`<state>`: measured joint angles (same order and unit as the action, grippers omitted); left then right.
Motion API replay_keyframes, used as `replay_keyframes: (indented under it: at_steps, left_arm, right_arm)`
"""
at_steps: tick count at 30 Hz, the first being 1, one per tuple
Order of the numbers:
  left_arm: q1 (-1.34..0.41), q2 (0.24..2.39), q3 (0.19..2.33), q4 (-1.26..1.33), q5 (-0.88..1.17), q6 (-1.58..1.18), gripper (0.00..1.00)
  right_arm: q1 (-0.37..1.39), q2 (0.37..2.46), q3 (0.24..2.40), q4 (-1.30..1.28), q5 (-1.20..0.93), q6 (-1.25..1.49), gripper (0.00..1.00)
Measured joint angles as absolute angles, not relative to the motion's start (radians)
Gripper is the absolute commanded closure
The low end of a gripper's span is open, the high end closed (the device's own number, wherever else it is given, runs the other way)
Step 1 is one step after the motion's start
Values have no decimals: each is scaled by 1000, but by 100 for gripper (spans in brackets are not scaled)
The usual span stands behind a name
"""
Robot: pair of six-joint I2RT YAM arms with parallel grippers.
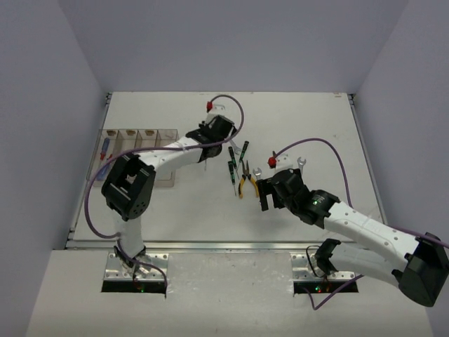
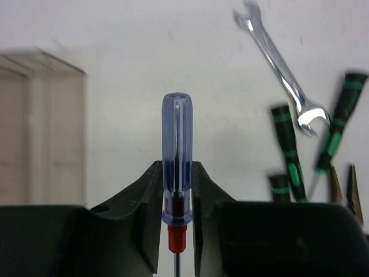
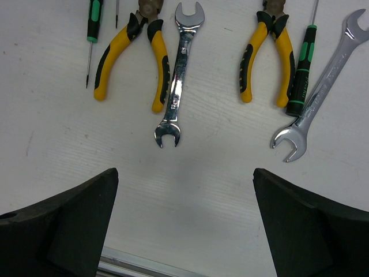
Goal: Sort the tools into containers
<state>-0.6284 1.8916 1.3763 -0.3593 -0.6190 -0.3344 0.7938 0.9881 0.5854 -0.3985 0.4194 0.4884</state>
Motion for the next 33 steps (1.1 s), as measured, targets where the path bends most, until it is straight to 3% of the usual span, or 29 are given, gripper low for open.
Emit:
replay_keyframes:
  at_steps: [5, 9, 13, 20, 33]
  left_arm:
    - [-417, 1743, 1376, -87, -741, 94, 100]
    - [-155, 1635, 1195, 218, -750, 307, 100]
    - [31, 1626, 1074, 333, -728, 461, 100]
    - [54, 1679, 987, 454, -674, 706, 100]
    - [105, 1841, 943, 570, -593, 860, 100]
  right_arm:
    - [788, 987, 585, -398, 415, 485, 1]
    - [779, 986, 585, -398, 400, 480, 1]
    - [772, 986, 585, -398, 382, 478, 1]
    - [768, 954, 585, -399, 348, 471, 1]
    - [767, 985, 585, -398, 313, 470, 1]
